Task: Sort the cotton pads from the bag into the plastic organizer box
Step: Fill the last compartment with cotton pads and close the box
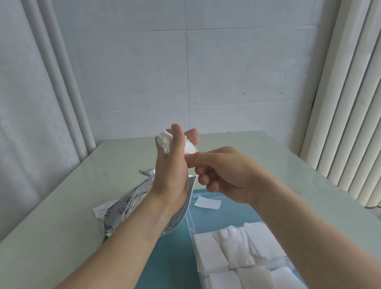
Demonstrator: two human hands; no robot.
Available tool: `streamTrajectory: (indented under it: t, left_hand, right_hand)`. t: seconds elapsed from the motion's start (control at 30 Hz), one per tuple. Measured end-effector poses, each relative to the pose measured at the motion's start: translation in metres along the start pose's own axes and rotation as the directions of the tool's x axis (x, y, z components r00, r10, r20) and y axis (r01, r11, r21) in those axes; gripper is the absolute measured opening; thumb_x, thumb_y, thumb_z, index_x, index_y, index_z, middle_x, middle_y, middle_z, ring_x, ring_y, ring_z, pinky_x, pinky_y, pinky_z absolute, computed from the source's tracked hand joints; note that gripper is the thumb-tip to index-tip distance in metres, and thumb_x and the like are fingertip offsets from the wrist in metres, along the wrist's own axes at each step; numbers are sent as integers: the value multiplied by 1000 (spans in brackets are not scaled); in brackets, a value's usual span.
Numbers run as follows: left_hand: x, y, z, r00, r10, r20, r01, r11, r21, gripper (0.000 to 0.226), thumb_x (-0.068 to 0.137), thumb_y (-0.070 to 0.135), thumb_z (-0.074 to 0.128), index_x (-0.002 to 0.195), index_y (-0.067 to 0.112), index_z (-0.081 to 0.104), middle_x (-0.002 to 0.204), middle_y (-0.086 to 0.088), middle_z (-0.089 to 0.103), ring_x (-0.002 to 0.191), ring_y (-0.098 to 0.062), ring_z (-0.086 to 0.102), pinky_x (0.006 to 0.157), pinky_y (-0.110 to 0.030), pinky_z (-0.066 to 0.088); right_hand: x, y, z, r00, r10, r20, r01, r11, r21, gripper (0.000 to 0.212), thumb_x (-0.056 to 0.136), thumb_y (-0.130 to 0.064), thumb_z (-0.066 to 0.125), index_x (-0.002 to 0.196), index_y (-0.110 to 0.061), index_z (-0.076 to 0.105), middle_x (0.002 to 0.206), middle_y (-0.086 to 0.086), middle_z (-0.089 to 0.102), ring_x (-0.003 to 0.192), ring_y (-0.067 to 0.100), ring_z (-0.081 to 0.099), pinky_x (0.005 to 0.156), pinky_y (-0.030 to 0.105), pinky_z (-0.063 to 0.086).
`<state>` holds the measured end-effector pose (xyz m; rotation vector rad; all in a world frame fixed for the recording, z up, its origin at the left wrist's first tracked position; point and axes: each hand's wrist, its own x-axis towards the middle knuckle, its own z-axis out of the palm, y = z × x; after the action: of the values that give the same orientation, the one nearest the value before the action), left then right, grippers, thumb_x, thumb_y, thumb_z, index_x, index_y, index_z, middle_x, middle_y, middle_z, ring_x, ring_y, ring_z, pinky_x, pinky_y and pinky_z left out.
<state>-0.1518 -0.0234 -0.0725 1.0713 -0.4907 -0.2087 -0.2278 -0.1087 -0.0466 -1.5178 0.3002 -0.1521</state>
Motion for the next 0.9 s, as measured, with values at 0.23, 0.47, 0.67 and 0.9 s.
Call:
streamTrajectory:
  t: [0.23, 0.47, 0.67, 0.9]
  left_hand:
    - [4, 2, -1, 999, -11, 35, 16, 989, -146, 39, 96, 55, 44, 97, 16, 50, 117, -13, 68, 114, -27, 65, 84, -42, 53]
    - [11, 13, -14, 983, -147, 107, 179, 887, -425, 22, 102, 34, 45, 91, 15, 46, 104, -17, 68, 105, -33, 67, 91, -42, 45]
    - [16, 24, -23, 976, -213, 49, 210, 855, -474, 12, 94, 12, 48, 83, 13, 51, 74, -10, 62, 63, -25, 63, 69, -34, 55]
    - [3, 13, -14, 758, -505, 413, 591, 799, -107, 64, 83, 72, 52, 90, 9, 62, 75, -11, 57, 56, -21, 44, 52, -27, 42]
  right_hand:
    - [3, 1, -2, 998, 57, -15, -55, 995, 87, 8, 85, -6, 72, 90, -5, 65, 53, -1, 49, 42, 10, 41, 35, 17, 29]
    - [6, 1, -12, 999, 40, -1, -40, 998, -40, 16, 82, -11, 66, 66, -12, 66, 62, 1, 48, 50, 15, 43, 40, 20, 30]
    - [1, -14, -39, 981, -182, -69, 156, 948, -276, 33, 80, -3, 60, 51, -18, 58, 64, -1, 50, 64, 15, 43, 47, 25, 33]
    - [-6, -20, -47, 982, -109, 153, 165, 889, -427, 23, 67, -15, 78, 71, 5, 68, 66, 9, 37, 61, 14, 33, 59, 28, 31]
